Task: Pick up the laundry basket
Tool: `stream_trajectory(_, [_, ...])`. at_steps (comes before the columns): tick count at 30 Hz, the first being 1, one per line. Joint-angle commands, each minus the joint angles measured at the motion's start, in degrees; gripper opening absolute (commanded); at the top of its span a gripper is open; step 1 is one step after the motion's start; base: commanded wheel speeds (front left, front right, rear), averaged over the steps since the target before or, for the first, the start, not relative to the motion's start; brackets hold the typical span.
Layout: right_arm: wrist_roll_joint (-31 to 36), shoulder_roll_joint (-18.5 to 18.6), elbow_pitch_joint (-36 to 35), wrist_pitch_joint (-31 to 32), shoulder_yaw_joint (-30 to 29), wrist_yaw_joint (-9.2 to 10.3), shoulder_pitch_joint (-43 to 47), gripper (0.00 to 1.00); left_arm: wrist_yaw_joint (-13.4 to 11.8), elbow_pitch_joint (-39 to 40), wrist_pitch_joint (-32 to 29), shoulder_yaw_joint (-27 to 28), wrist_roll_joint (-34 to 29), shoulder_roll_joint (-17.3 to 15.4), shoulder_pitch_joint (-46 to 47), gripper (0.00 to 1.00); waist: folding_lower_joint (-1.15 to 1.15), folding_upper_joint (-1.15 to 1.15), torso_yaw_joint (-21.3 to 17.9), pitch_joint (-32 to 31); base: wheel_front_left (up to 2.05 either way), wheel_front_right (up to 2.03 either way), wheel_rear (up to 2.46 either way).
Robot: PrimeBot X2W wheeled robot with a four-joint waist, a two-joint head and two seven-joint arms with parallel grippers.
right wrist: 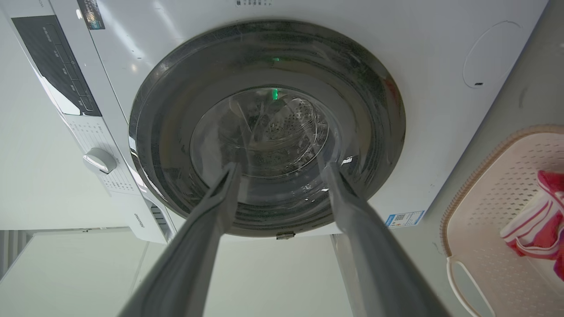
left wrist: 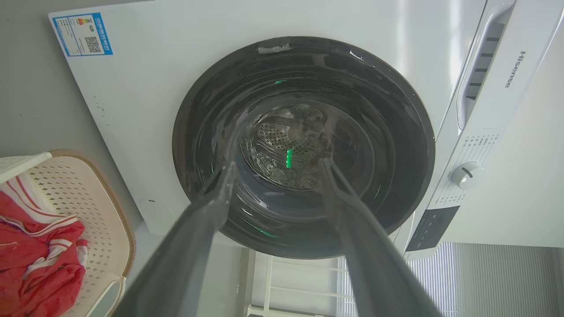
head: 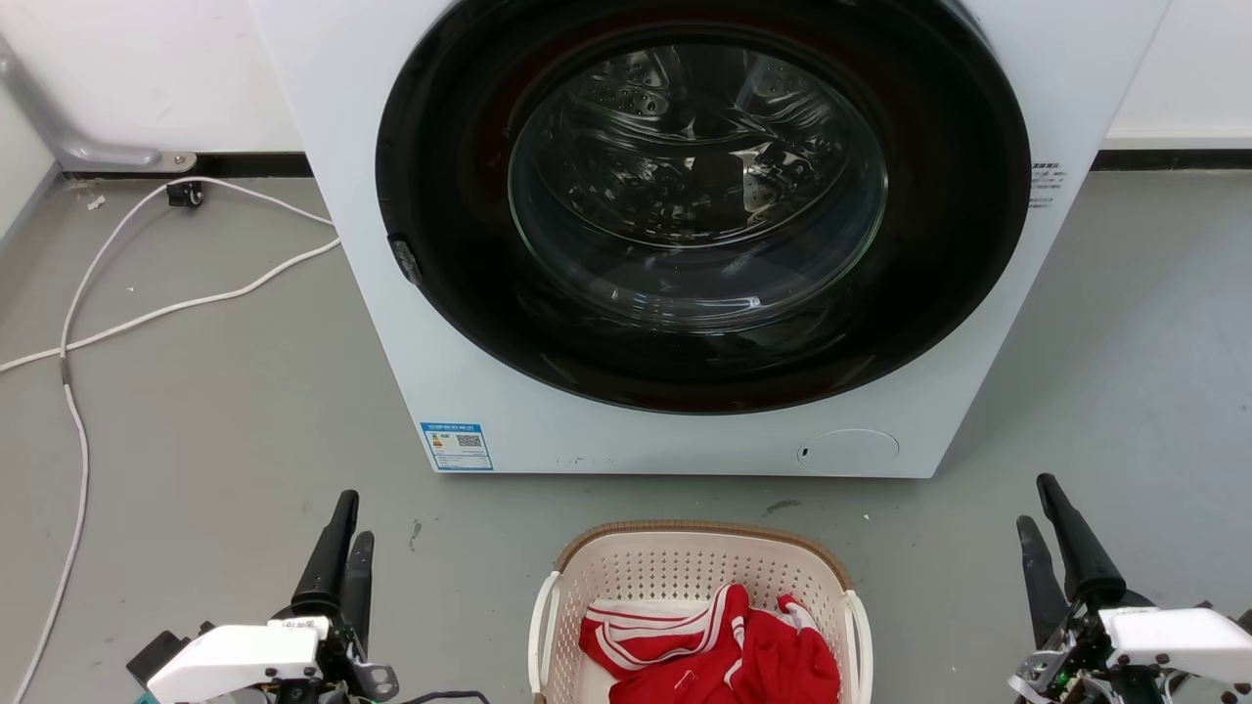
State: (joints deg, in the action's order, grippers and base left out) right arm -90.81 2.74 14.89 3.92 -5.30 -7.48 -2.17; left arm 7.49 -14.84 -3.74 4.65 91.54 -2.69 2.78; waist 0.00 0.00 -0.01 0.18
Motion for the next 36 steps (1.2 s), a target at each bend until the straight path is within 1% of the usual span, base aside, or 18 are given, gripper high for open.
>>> stream_trajectory(1, [0.91,0.17,-1.18,-0.63,0.11,-0.01,-0.39,1.00,0.00,1.43,0.59,-0.27,-0.54,-0.15,0.42,1.00,0.00,0.00,-0.01,-0.01,0.00,0.00,0.00])
stream_trajectory(6, [3.92,0.18,-1.30,-1.96,-0.62,-0.01,0.20,1.00,0.00,1.98,1.91,-0.17,-2.08,-0.16,-0.37,1.00,0.00,0.00,-0.02,-0.09,0.00,0.00,0.00])
stream_trajectory(10, [7.27,0.18,-1.90,-2.98,-1.19,-0.01,0.40,1.00,0.00,2.25,2.91,1.31,-3.87,-0.17,-0.73,1.00,0.00,0.00,-0.03,-0.16,0.00,0.00,0.00])
stream_trajectory(14, [10.90,0.18,-2.56,-3.93,-2.34,-0.01,0.55,1.00,-0.05,2.20,3.87,2.96,-7.02,-0.17,-1.02,1.00,0.00,0.00,-0.03,-0.25,0.00,0.00,0.00])
stream_trajectory(18, [15.76,0.19,-3.33,-4.84,-3.67,-0.01,0.54,1.00,-0.78,2.87,4.76,4.20,-10.03,-0.18,-1.19,1.00,0.00,0.00,-0.01,-0.33,0.00,0.00,0.00])
stream_trajectory(21, [20.42,0.19,-5.23,-5.53,-4.51,-0.01,0.36,1.00,-1.61,3.52,5.43,4.88,-11.86,-0.18,-1.34,1.00,0.00,0.00,0.02,-0.37,0.00,0.00,0.00])
stream_trajectory(25, [27.78,0.19,-7.24,-6.36,-3.30,-0.01,1.09,1.00,-3.17,5.35,6.28,5.33,-16.26,-0.19,-1.64,1.00,0.00,0.00,0.05,-0.41,0.00,0.00,0.00])
stream_trajectory(34, [43.47,0.20,-12.93,-8.19,-2.29,-0.01,1.69,1.00,-6.21,12.40,8.11,3.21,-27.56,-0.20,-2.85,1.00,0.00,0.00,0.02,-0.28,0.00,0.00,0.00])
stream_trajectory(36, [46.62,0.21,-14.04,-8.58,-1.87,-0.02,1.94,1.00,-6.55,14.02,8.46,2.41,-30.35,-0.21,-3.04,1.00,0.00,0.00,-0.01,-0.24,0.00,0.00,0.00])
